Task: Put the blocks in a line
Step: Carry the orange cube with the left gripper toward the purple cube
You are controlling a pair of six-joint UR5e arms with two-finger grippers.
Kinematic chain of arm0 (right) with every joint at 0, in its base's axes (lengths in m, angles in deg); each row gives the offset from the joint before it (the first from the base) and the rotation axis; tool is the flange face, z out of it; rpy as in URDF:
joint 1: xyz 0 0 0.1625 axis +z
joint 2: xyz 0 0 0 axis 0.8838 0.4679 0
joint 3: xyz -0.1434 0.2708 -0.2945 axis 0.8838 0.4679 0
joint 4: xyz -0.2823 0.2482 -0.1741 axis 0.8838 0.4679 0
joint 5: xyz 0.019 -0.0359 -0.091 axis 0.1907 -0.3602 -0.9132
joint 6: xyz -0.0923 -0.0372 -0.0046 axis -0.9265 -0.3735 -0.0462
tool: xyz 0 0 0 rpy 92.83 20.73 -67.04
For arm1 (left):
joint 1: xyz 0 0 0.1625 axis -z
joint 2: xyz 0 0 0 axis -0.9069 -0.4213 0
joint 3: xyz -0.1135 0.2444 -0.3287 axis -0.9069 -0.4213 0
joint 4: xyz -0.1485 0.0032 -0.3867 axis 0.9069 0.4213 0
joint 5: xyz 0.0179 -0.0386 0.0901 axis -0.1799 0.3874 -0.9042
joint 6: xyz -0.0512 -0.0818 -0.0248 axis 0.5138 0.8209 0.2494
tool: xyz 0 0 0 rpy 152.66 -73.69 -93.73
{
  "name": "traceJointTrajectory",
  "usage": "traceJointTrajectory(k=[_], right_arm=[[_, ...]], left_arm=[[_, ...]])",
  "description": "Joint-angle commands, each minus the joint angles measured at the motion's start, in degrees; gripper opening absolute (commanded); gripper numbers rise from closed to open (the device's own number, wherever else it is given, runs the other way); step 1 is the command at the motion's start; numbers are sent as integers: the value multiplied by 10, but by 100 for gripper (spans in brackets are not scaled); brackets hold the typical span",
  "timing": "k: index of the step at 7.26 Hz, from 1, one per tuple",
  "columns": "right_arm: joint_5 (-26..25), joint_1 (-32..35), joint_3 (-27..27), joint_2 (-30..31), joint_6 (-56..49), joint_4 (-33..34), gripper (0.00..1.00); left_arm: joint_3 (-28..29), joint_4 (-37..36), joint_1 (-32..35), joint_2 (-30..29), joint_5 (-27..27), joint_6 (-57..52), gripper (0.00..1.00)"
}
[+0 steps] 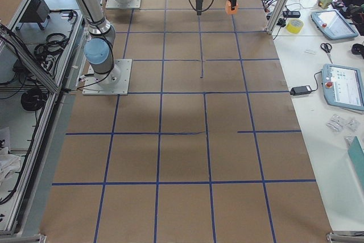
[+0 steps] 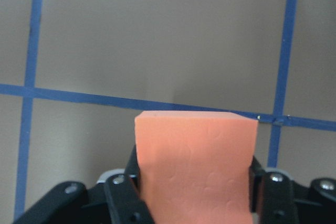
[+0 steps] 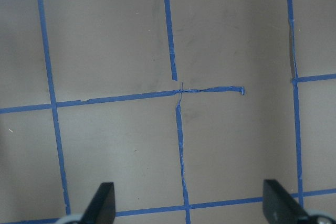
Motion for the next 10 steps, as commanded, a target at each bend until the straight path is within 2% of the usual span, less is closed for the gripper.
traceJointTrajectory(k=[1,3,6,10], right_arm=[[0,0,0,0,0,0,100],[0,0,0,0,0,0,100],[0,-1,0,0,0,0,100],[0,0,0,0,0,-1,100]], left_arm=[[-9,63,-60,33,-12,-30,36],[-32,80,-101,60,-7,-71,35],[-79,68,-167,77,-8,-196,32],[-99,36,-223,80,-3,-293,31]])
